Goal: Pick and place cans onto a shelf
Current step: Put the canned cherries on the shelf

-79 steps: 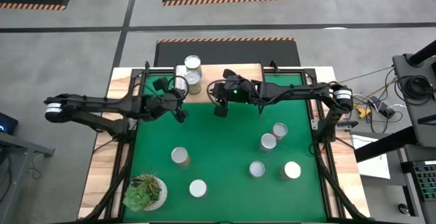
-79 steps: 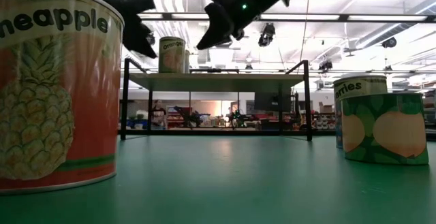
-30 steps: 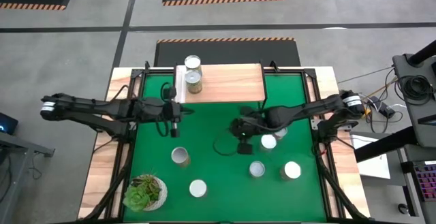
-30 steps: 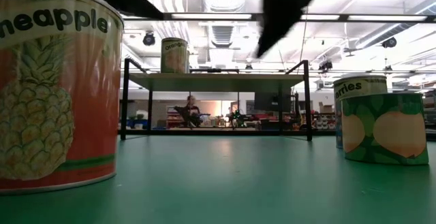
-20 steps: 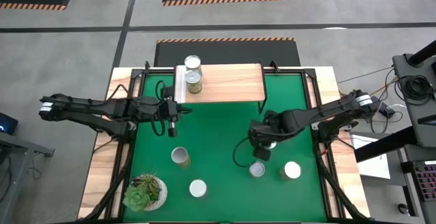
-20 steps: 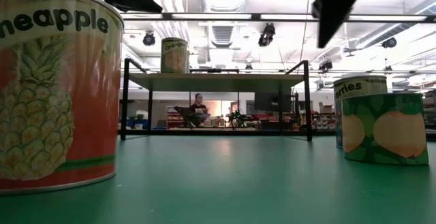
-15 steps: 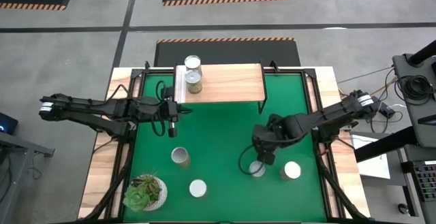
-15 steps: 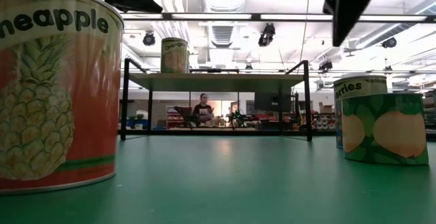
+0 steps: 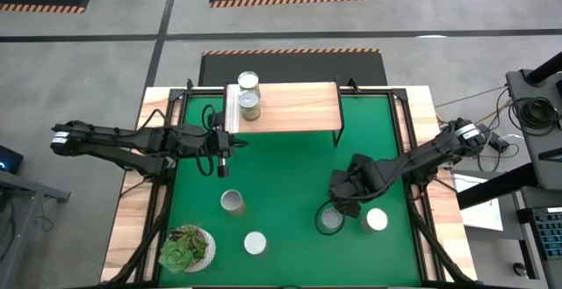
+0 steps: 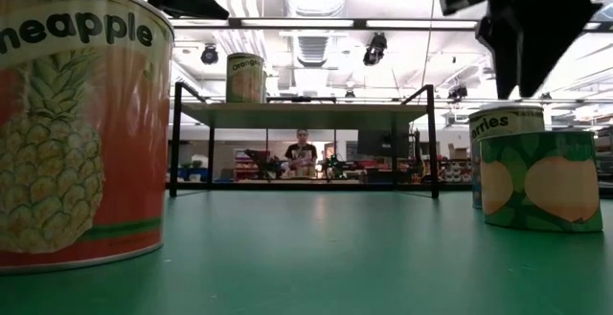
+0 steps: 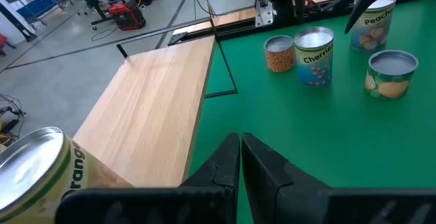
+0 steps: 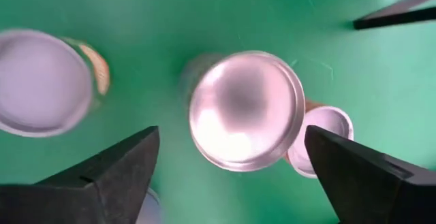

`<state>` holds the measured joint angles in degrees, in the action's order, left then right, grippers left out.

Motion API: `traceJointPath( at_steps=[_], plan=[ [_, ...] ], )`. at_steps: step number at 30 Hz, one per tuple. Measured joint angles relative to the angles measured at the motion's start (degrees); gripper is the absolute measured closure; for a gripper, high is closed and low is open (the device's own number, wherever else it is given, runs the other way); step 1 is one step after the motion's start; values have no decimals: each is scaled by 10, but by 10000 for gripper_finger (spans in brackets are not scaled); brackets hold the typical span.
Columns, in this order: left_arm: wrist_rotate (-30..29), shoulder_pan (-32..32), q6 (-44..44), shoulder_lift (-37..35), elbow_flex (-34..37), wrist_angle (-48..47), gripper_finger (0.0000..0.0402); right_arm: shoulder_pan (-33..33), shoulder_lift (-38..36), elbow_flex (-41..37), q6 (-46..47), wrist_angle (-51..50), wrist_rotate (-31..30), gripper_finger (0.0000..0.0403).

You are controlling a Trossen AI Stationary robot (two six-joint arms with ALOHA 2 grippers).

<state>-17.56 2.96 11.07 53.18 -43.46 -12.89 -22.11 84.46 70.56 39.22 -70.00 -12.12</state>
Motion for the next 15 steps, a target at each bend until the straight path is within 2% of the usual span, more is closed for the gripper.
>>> traceJointPath(
  at_steps=[8, 15],
  plan=[
    [0, 0, 0, 0, 0, 1, 402, 3, 0, -55, 2, 19, 0, 37],
    [0, 0, 0, 0, 0, 9, 402, 8, 0, -90, -16, 88, -19, 37]
  ],
)
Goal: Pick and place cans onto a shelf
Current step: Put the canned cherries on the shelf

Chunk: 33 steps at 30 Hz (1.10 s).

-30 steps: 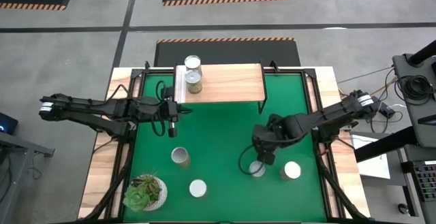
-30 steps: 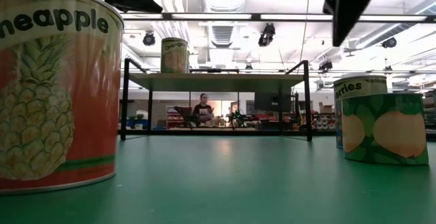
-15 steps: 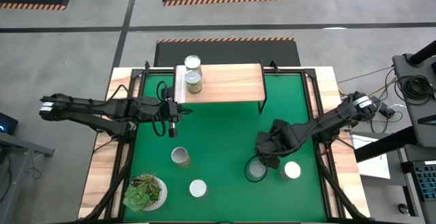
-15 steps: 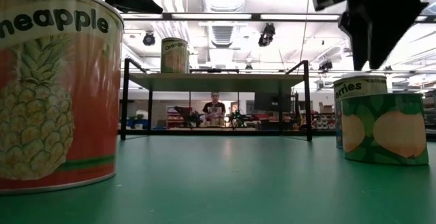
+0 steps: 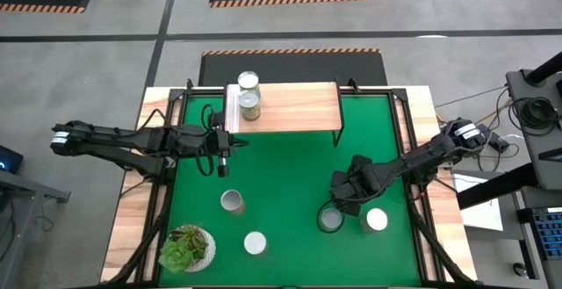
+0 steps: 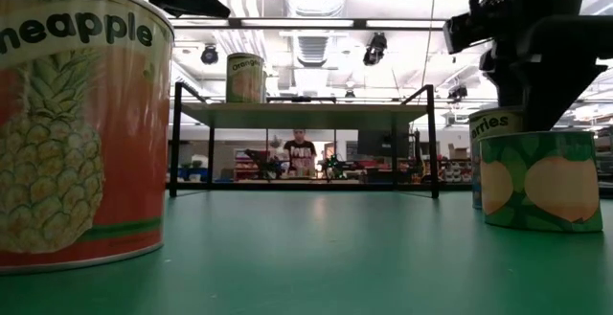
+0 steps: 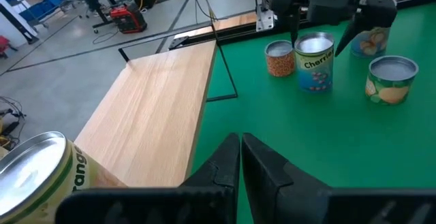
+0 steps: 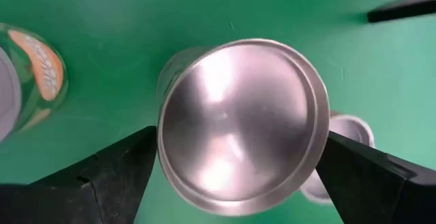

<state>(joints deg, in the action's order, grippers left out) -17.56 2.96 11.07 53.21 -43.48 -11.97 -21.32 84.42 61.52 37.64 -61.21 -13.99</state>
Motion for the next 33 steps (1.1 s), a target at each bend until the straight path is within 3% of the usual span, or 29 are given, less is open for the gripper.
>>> traceJointPath(
  at_steps=[5, 11, 17, 25, 33],
  plan=[
    [0, 0, 0, 0, 0, 0, 402, 5, 0, 1, -9, 18, -26, 44],
    [0, 0, 0, 0, 0, 0, 402, 14, -1, 8, -12, 22, -27, 105],
    [0, 0, 0, 0, 0, 7, 402, 15, -13, 15, -27, 13, -26, 106],
    [0, 0, 0, 0, 0, 25, 402, 53, -27, 137, -108, 10, -44, 65],
    [0, 0, 0, 2, 0, 32, 402, 138, -7, 282, -274, 7, -87, 72]
  ],
)
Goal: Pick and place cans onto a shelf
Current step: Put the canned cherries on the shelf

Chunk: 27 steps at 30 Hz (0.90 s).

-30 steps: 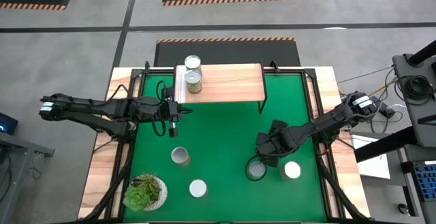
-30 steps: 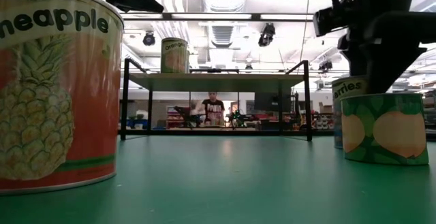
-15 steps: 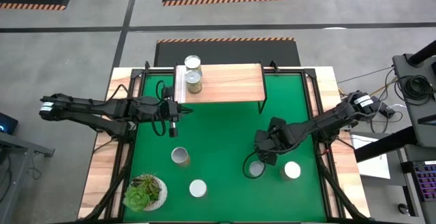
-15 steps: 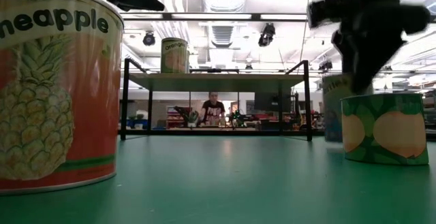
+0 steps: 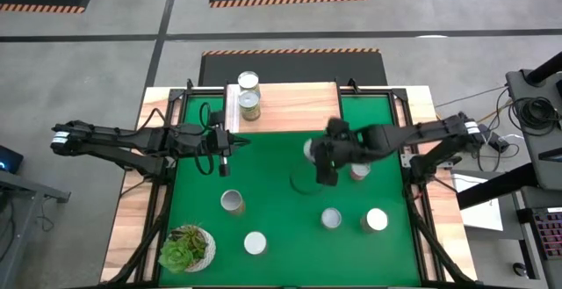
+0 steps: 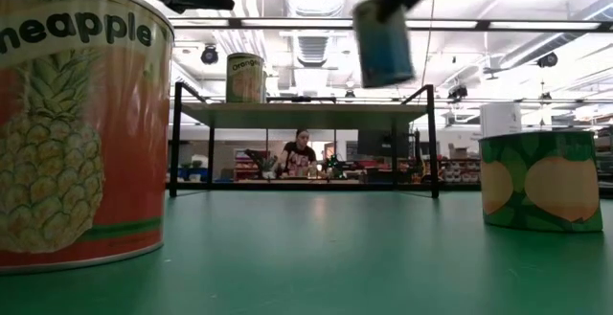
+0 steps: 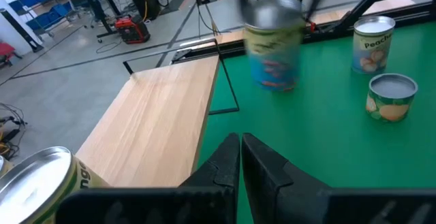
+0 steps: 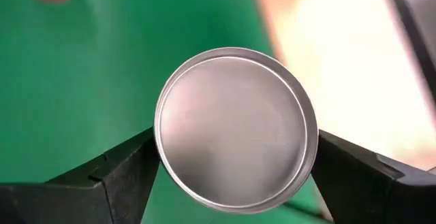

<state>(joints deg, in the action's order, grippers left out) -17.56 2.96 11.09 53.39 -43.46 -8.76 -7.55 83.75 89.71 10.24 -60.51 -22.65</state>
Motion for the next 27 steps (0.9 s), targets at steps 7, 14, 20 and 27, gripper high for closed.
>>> traceJointPath(
  at_steps=[7, 14, 20, 27],
  plan=[
    [0, 0, 0, 0, 0, 3, 402, 88, 39, 87, -110, 38, 0, 84],
    [0, 0, 0, 0, 0, 2, 402, 176, 88, 104, -206, 114, 47, 85],
    [0, 0, 0, 0, 0, 2, 402, 228, 122, 104, -234, 139, 121, 82],
    [0, 0, 4, 0, 0, 2, 402, 252, 139, 104, -254, 151, 124, 58]
  ],
)
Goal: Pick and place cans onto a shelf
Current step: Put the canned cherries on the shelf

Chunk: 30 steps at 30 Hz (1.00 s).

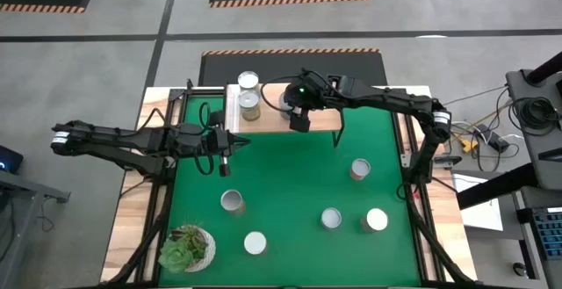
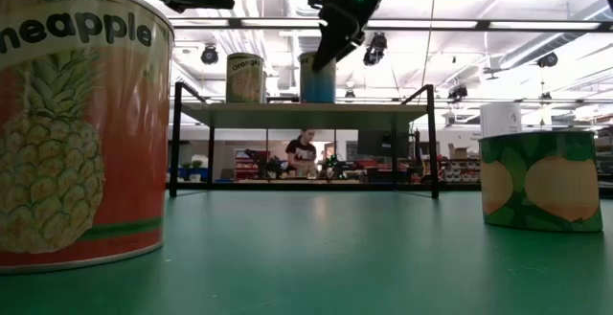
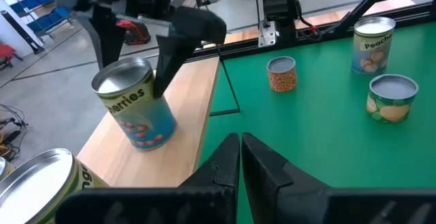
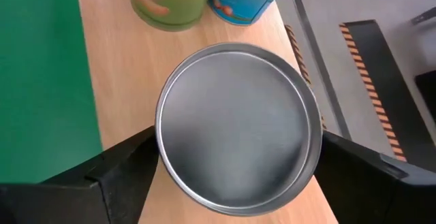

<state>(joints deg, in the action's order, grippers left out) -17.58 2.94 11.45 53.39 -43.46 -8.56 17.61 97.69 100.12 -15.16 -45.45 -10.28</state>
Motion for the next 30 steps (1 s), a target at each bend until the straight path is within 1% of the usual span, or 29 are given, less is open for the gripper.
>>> traceJointPath(
  at_steps=[6, 12, 16, 23, 30],
  plan=[
    [0, 0, 1, 0, 0, 0, 402, 1, -4, 0, -27, 1, -2, 50],
    [0, 0, 1, 0, 0, 0, 402, 1, -26, 11, -18, 5, -2, 50],
    [0, 0, 1, 0, 0, 0, 402, 1, -29, 17, -10, 7, -2, 50],
    [0, 0, 1, 0, 0, 0, 402, -3, -34, 17, -9, 13, -2, 65],
    [0, 0, 1, 0, 0, 0, 402, -32, -83, 18, 9, -7, -2, 76]
  ],
)
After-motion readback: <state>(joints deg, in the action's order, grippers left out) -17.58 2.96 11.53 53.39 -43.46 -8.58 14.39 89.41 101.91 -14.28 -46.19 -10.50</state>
